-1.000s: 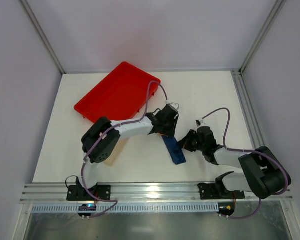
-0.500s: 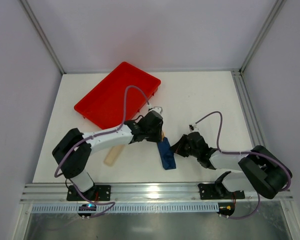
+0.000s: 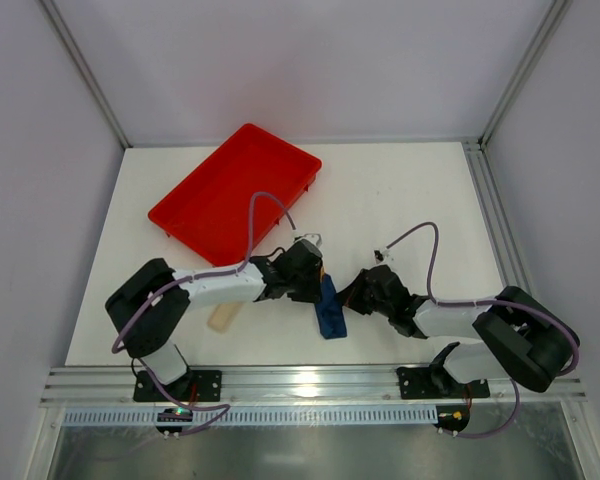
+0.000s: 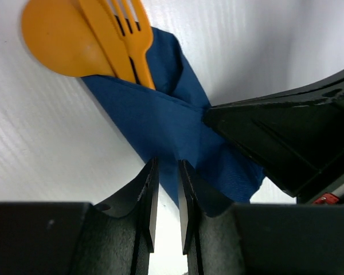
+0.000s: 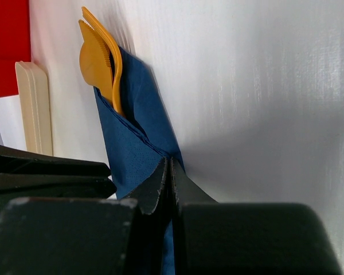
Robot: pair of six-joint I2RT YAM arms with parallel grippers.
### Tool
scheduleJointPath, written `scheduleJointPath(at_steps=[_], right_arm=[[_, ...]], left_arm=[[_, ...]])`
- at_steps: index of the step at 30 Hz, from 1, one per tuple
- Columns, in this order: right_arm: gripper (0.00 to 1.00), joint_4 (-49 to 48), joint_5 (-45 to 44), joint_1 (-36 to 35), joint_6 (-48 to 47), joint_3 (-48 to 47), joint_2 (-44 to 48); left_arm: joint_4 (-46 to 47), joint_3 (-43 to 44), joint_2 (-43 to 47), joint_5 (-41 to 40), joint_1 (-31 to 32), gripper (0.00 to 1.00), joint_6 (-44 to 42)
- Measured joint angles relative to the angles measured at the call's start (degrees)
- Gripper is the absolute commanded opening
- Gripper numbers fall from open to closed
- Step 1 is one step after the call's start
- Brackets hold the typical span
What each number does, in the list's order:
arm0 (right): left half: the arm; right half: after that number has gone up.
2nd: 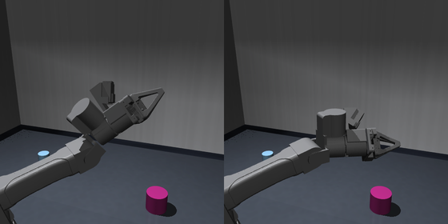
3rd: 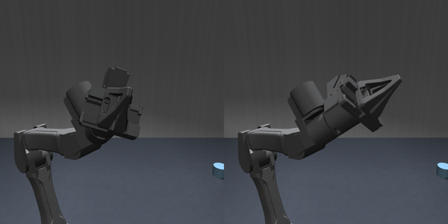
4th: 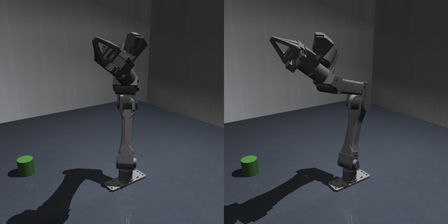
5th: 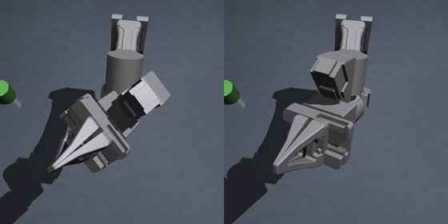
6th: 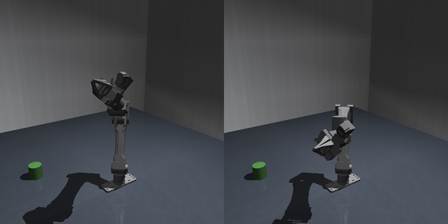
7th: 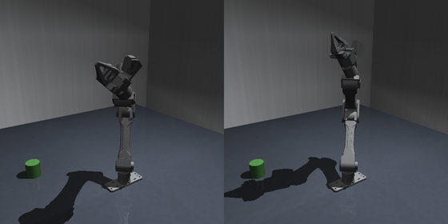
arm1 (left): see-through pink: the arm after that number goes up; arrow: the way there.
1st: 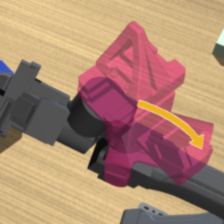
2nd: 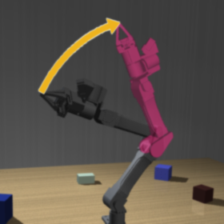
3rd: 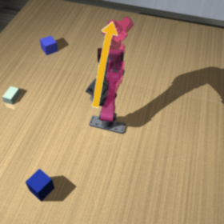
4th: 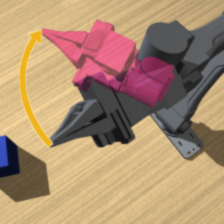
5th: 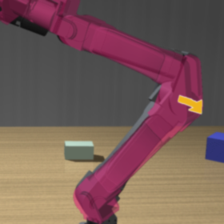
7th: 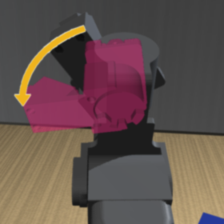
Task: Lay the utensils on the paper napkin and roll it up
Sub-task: Roll the napkin at the center of the board.
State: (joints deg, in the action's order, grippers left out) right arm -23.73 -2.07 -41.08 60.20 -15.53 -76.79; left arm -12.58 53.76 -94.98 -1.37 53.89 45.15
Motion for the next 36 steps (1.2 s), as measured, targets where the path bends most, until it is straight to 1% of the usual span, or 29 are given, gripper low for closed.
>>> scheduleJointPath(at_steps=[9, 11, 12, 13, 15, 16, 18, 19, 23, 27, 29, 30, 33, 36], right_arm=[[0.04, 0.1, -0.4, 0.0, 0.0, 0.0, 0.0], [0.06, 0.2, -0.4, 0.0, -0.1, 0.0, 0.1], [0.08, 0.5, -0.4, 0.0, -0.2, 0.0, 0.3], [0.15, 0.9, -0.5, 0.0, -0.4, -0.1, 0.6], [0.26, 2.1, -0.7, 0.0, -1.4, -0.4, 1.4], [0.35, 3.8, -0.8, 0.0, -2.4, -1.2, 2.0], [0.41, 7.2, -1.3, 0.0, -4.5, -2.7, 3.5], [0.46, 9.6, -1.9, 0.0, -5.8, -3.5, 4.7], [0.53, 17.2, -3.7, 0.0, -9.8, -4.5, 11.8], [0.53, 21.6, -4.1, 0.0, -11.9, -3.7, 19.0], [0.50, 22.6, -4.0, 0.0, -12.3, -2.3, 21.6], [0.45, 22.9, -4.0, 0.0, -12.4, -1.5, 22.6], [0.36, 23.8, -4.0, 0.0, -12.7, 0.7, 23.4], [0.33, 24.3, -3.9, 0.0, -12.8, 1.7, 22.5]], left_arm=[[2.7, -0.9, 0.0, 0.2, 0.8, 0.24, 1.0], [3.3, -1.3, 0.0, 0.4, 0.8, 0.23, 1.2], [3.9, -1.5, -0.2, 0.4, 0.8, 0.23, 1.2], [4.2, -1.6, -0.5, 0.5, 0.8, 0.24, 1.3], [4.9, -1.7, -1.2, 0.6, 0.9, 0.24, 1.4], [5.2, -1.7, -1.6, 0.6, 1.0, 0.23, 1.4], [5.7, -1.7, -2.2, 0.6, 1.1, 0.24, 1.4], [5.9, -1.7, -2.5, 0.6, 1.1, 0.24, 1.5], [6.9, -1.7, -3.1, 1.1, 1.2, 0.24, 1.8], [8.3, -1.7, -3.7, 1.5, 1.2, 0.23, 2.5], [8.7, -1.6, -3.9, 1.5, 1.3, 0.24, 2.5], [8.8, -1.6, -4.0, 1.5, 1.4, 0.24, 2.5], [8.9, -1.4, -4.0, 1.5, 1.7, 0.24, 2.5], [8.2, -1.0, -4.0, 1.4, 2.1, 0.24, 2.5]])
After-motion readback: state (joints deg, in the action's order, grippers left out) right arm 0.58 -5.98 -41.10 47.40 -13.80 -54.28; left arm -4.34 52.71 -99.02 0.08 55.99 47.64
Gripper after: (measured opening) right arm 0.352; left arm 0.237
